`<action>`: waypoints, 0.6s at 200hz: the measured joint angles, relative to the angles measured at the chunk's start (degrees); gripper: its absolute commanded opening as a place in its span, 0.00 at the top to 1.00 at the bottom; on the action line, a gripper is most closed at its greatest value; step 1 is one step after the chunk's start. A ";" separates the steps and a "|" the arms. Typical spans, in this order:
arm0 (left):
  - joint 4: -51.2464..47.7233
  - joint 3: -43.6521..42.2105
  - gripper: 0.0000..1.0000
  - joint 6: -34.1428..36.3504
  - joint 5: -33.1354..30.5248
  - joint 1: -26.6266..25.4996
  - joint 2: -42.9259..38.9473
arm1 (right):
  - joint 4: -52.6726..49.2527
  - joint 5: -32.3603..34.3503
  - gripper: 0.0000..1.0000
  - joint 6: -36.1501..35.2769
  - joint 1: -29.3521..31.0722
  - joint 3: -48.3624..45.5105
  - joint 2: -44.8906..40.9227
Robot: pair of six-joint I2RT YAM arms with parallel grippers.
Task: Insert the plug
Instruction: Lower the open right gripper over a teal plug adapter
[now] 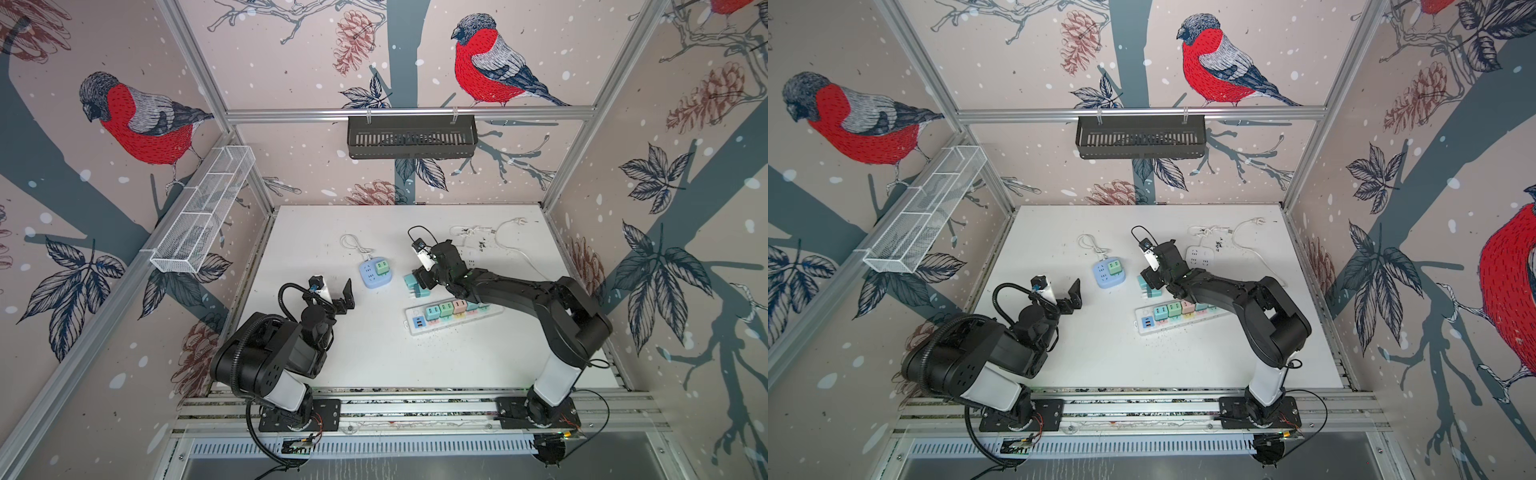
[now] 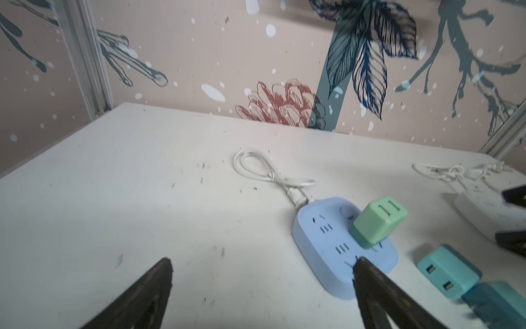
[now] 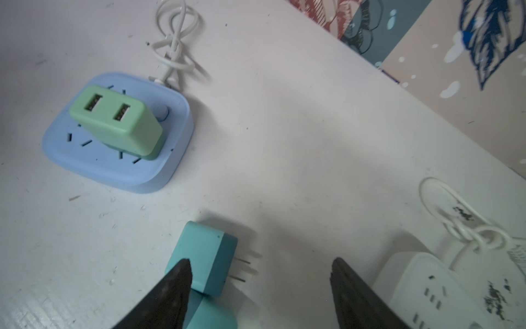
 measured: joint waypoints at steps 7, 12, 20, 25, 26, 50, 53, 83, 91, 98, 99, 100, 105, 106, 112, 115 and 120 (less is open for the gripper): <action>1.27 0.07 0.02 0.00 0.11 0.02 0.07 | -1.22 0.04 0.22 -0.76 0.31 0.79 1.14; 1.92 0.07 0.02 0.00 0.13 0.02 0.20 | -1.97 0.04 0.22 -0.94 0.52 1.25 1.77; 2.51 0.07 0.02 -0.11 -0.02 0.02 0.44 | -2.99 0.04 0.22 -0.98 0.68 1.57 2.47; 2.75 0.07 0.02 -0.20 -0.24 0.04 0.61 | -3.52 0.09 0.21 -1.14 0.74 1.64 2.69; 2.80 0.07 0.02 -0.20 -0.26 0.04 0.63 | -3.58 0.09 0.21 -1.16 0.74 1.64 2.71; 3.45 0.07 0.02 -0.33 -0.87 0.07 1.27 | -5.20 0.26 0.21 -1.66 0.92 1.60 2.80; 3.43 0.07 0.02 -0.33 -0.87 0.07 1.29 | -5.38 0.26 0.21 -1.77 0.94 1.60 2.80; 3.50 0.04 0.02 -0.35 -0.87 0.07 1.46 | -6.64 0.26 0.21 -2.47 1.77 2.47 4.15; 3.61 0.04 0.02 -0.35 -0.85 0.07 1.46 | -7.06 0.28 0.21 -2.47 2.03 2.78 4.74; 3.76 0.04 0.02 -0.35 -0.83 0.07 1.46 | -7.43 0.46 0.20 -2.45 2.05 3.06 5.27; 3.80 0.04 0.02 -0.35 -0.83 0.07 1.46 | -7.45 0.46 0.20 -2.45 2.05 3.08 5.33; 3.80 0.04 0.02 -0.35 -0.83 0.07 1.46 | -7.48 0.48 0.20 -2.47 2.08 3.10 5.38; 3.89 0.04 0.02 -0.35 -0.81 0.07 1.46 | -7.69 0.68 0.21 -2.49 2.16 3.28 5.68; 3.89 0.04 0.02 -0.35 -0.79 0.07 1.46 | -7.78 0.76 0.21 -2.49 2.16 3.34 5.75; 4.00 0.04 0.02 -0.33 -0.61 0.07 1.46 | -8.02 1.05 0.21 -2.49 2.16 3.54 6.03; 4.04 0.04 0.02 -0.33 -0.55 0.07 1.46 | -8.13 1.20 0.21 -2.49 2.16 3.65 6.19; 4.15 0.07 0.02 -0.33 -0.39 0.07 1.46 | -8.33 1.68 0.21 -2.47 2.16 3.91 6.45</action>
